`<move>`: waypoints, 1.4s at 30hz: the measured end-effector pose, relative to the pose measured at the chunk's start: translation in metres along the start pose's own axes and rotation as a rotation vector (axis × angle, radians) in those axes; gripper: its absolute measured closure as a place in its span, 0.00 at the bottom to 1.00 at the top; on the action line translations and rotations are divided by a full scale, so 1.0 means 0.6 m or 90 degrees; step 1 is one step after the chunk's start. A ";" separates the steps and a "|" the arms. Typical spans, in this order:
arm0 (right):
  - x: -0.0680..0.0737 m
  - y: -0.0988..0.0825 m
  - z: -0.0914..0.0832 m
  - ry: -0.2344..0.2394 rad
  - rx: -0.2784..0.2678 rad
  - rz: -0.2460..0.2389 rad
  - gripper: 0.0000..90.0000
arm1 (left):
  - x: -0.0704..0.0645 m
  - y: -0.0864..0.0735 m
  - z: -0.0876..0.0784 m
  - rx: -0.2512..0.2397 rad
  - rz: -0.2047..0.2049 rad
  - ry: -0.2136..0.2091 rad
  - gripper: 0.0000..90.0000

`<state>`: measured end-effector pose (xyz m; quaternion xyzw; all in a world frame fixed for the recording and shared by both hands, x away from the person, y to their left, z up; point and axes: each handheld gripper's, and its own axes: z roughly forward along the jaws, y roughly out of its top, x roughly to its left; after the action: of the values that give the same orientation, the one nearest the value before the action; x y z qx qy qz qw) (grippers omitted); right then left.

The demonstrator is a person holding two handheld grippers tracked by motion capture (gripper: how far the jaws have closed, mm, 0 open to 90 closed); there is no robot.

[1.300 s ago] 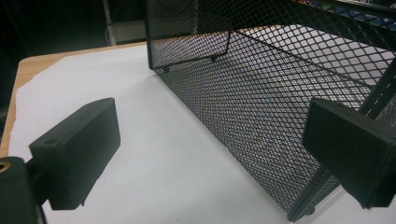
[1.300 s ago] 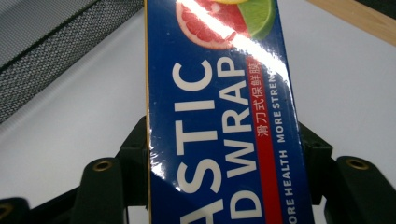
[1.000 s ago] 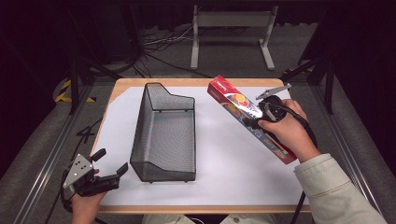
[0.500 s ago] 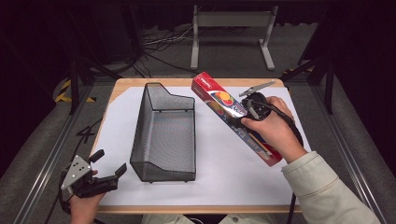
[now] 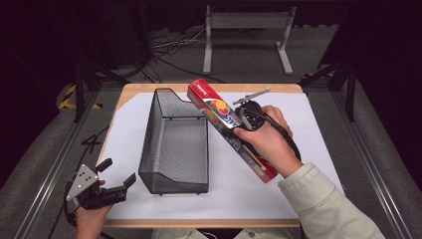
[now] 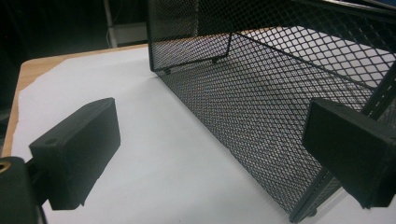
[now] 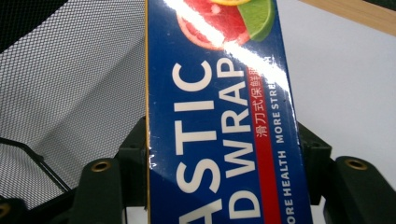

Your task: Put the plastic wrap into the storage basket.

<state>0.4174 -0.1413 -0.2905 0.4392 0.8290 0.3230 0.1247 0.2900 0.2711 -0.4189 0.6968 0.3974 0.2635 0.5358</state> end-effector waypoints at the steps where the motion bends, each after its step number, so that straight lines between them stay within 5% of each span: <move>1: 0.004 0.001 0.002 0.002 0.001 0.004 0.43 | 0.000 0.001 0.002 -0.001 0.000 -0.002 0.06; 18: 0.076 0.027 0.052 0.016 0.034 0.063 0.43 | -0.001 0.008 0.013 -0.006 0.008 -0.004 0.06; 23: 0.093 0.032 0.071 -0.009 0.036 0.064 0.43 | -0.001 0.008 0.014 -0.006 0.007 -0.004 0.06; 29: 0.104 0.039 0.089 0.016 0.028 0.095 0.43 | -0.001 0.007 0.013 -0.006 0.008 -0.004 0.06; 42: 0.131 0.046 0.127 0.005 0.054 0.084 0.43 | -0.001 0.005 0.006 -0.007 0.009 0.000 0.06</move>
<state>0.4268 -0.0339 -0.3244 0.4966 0.8115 0.2972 0.0810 0.2933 0.2686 -0.4172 0.6966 0.3910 0.2693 0.5379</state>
